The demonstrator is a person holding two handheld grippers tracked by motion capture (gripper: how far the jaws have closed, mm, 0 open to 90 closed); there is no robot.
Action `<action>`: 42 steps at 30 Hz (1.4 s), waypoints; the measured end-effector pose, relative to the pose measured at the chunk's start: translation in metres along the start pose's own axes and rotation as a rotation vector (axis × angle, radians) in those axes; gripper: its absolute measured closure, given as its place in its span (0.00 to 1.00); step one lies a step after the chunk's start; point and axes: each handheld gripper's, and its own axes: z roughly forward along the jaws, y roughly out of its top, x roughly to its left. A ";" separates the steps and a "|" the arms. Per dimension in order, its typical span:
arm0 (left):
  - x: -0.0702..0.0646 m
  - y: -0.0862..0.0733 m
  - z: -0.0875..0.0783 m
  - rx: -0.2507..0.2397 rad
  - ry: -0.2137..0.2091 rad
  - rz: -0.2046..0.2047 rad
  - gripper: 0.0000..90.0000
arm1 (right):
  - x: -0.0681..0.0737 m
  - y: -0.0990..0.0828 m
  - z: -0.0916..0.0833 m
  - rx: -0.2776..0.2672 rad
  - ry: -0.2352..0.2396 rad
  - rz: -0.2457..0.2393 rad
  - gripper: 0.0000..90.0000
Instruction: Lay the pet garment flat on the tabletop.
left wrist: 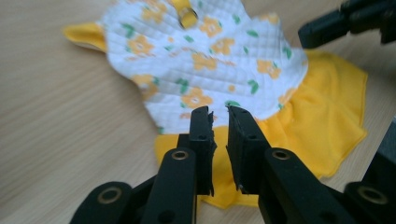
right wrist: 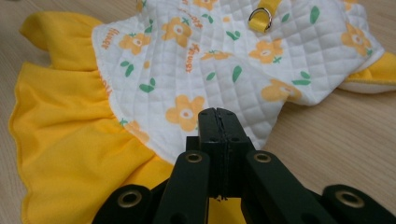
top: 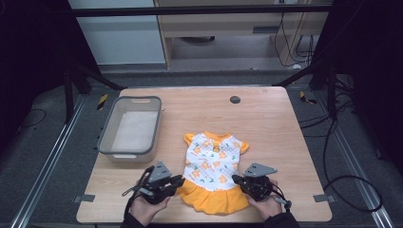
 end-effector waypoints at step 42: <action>0.058 0.035 0.011 -0.119 0.148 -0.049 0.55 | -0.039 0.016 -0.018 -0.123 -0.088 0.101 0.78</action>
